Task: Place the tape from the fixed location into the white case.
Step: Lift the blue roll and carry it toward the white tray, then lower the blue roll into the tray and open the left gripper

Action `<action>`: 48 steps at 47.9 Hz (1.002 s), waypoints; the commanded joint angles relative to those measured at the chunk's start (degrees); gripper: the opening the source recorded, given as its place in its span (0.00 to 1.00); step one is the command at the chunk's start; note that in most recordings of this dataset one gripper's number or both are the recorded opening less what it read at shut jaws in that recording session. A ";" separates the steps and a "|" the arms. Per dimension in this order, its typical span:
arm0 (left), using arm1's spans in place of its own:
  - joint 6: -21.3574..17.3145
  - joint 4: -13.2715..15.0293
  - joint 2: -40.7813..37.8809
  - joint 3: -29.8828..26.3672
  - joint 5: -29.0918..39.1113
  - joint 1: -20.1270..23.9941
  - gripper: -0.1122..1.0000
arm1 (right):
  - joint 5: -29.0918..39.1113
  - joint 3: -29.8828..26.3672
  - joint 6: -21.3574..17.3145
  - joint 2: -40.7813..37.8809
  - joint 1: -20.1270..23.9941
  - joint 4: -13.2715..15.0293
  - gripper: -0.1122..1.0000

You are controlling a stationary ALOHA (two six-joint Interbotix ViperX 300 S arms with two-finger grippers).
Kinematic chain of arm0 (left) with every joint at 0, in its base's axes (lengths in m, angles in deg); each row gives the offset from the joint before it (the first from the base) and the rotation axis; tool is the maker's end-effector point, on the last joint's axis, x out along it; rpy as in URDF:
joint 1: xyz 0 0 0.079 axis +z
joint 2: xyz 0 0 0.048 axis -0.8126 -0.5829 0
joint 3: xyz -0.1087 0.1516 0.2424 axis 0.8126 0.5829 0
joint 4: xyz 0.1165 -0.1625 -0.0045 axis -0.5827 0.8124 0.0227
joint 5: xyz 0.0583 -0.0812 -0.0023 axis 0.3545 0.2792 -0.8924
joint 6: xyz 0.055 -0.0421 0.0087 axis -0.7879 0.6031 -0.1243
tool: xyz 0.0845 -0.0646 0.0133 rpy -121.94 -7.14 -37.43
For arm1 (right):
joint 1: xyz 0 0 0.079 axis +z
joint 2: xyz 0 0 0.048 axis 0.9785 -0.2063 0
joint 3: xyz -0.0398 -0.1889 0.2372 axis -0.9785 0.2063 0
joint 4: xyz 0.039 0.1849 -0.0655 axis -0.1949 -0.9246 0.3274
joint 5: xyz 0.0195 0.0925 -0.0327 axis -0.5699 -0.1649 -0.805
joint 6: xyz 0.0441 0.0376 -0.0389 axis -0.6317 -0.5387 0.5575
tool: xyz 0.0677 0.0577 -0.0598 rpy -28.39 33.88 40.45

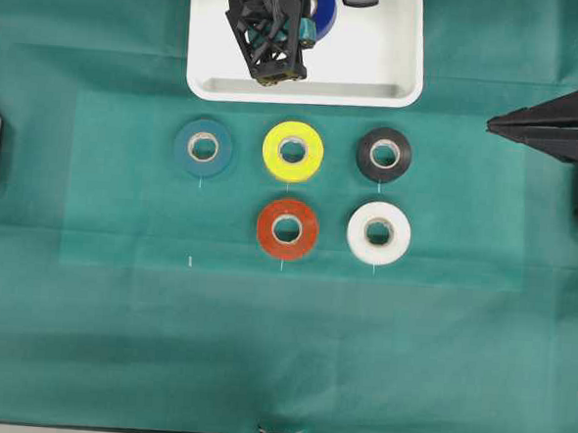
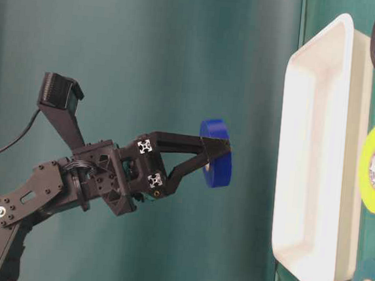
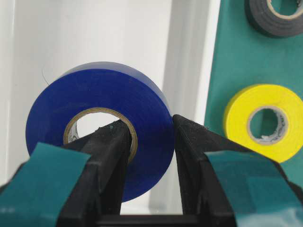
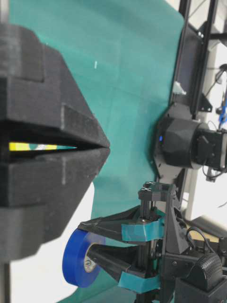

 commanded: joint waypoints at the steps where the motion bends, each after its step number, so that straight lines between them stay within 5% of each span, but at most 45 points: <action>1: 0.00 -0.09 1.05 -1.14 -0.26 -0.09 0.33 | -0.26 -2.02 0.09 -0.26 -0.09 0.00 0.10; 48: -0.26 -0.09 -3.52 4.39 -7.73 2.81 0.33 | -0.26 -1.93 0.09 -0.79 -0.09 0.09 0.10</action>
